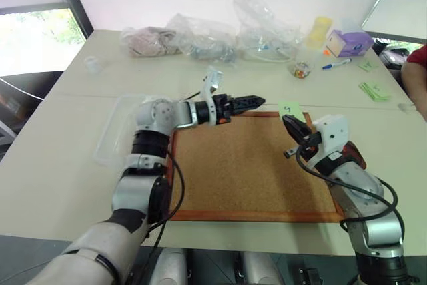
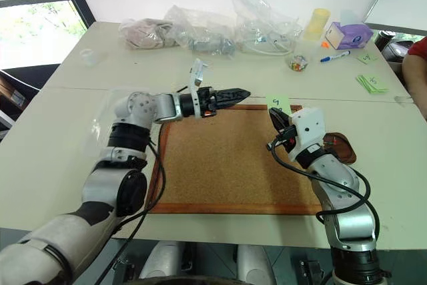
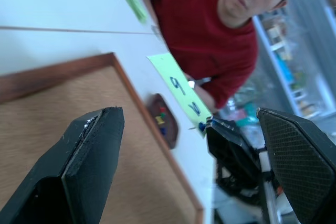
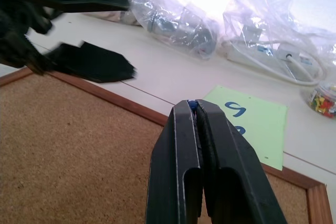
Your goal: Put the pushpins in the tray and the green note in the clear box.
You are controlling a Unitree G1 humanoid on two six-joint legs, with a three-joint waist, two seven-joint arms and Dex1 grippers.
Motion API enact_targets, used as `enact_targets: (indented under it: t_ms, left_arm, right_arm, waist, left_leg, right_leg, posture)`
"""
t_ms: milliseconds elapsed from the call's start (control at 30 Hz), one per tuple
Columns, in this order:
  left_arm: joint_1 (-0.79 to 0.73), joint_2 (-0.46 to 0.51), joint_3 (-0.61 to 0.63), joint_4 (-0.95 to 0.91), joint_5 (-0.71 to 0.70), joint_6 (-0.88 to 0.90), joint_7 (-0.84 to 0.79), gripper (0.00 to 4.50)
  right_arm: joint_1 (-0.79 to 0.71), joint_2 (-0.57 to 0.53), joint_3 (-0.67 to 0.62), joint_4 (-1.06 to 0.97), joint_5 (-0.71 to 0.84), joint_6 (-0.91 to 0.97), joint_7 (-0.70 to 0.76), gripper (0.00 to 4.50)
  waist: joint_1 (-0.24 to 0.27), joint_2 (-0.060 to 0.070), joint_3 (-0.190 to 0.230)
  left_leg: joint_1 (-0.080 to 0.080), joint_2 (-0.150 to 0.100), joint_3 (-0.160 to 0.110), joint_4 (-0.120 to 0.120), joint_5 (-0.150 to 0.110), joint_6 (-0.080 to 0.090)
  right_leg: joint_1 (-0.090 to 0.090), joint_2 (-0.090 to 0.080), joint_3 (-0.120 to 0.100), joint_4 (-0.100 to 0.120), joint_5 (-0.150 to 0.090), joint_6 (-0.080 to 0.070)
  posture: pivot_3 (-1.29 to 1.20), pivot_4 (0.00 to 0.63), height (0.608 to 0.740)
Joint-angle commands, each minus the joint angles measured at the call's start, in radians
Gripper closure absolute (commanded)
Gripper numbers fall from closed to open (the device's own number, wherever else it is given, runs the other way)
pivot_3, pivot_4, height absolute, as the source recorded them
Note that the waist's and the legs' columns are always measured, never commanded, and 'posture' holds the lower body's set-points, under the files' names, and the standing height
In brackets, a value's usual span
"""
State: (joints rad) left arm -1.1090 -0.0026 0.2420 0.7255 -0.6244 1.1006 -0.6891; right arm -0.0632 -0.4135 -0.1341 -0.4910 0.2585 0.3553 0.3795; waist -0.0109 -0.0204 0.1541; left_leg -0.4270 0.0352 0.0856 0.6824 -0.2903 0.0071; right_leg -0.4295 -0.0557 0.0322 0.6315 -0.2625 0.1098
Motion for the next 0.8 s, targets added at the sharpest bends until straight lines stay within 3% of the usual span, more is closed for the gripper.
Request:
enact_targets:
  t_ms: [33,200,233,300,567,800]
  left_arm:
    - [-0.073,-0.036,0.039,0.101,-0.021,-0.079,-0.016,0.01]
    - [-0.128,-0.112,0.022,0.225,0.012,-0.180,-0.046,0.01]
    - [-0.135,-0.119,0.018,0.254,0.028,-0.207,-0.035,0.26]
    - [-0.147,-0.125,0.027,0.297,0.040,-0.247,-0.021,0.83]
    - [-0.158,-0.135,0.018,0.327,0.058,-0.276,-0.044,4.48]
    - [-0.112,-0.127,-0.078,0.304,0.161,-0.367,-0.101,4.48]
  right_arm:
    - [-0.017,-0.011,-0.010,-0.079,0.008,0.017,-0.010,4.50]
    - [0.000,-0.006,-0.001,-0.141,0.006,0.055,-0.023,4.50]
    - [0.002,-0.005,0.000,-0.148,0.005,0.060,-0.025,4.50]
    - [0.004,-0.003,0.006,-0.158,0.001,0.067,-0.029,4.50]
    - [0.021,0.001,0.028,-0.183,-0.012,0.073,-0.037,4.50]
    - [0.028,0.007,0.024,-0.209,-0.015,0.070,-0.048,4.50]
  waist:
    - [0.001,0.000,0.000]
    - [0.002,0.000,0.000]
    - [0.001,0.000,0.000]
    - [0.001,0.000,0.000]
    - [0.001,0.001,0.001]
    - [0.001,0.001,0.000]
  left_leg:
    - [0.000,0.000,0.000,0.000,0.000,0.000]
    - [0.000,0.000,-0.002,-0.001,0.000,0.000]
    - [0.000,0.000,-0.002,0.000,0.000,0.000]
    - [0.000,-0.001,-0.003,0.000,0.000,0.000]
    - [0.000,-0.002,-0.005,0.000,0.000,0.000]
    - [0.000,-0.002,-0.006,0.000,0.000,-0.001]
  right_leg:
    - [0.000,0.000,0.000,0.000,0.000,0.000]
    - [0.001,0.000,-0.002,0.000,0.000,0.000]
    - [0.001,0.000,-0.003,0.000,0.000,0.000]
    - [0.001,0.000,-0.003,0.000,0.000,0.000]
    - [0.002,0.000,-0.004,0.000,0.000,0.000]
    - [0.002,-0.001,-0.004,0.000,0.000,0.000]
  posture:
    - [0.00,0.150,0.737]
    - [0.00,0.150,0.737]
    - [0.00,0.150,0.737]
    - [0.00,0.150,0.737]
    - [0.00,0.150,0.737]
    - [0.00,0.150,0.737]
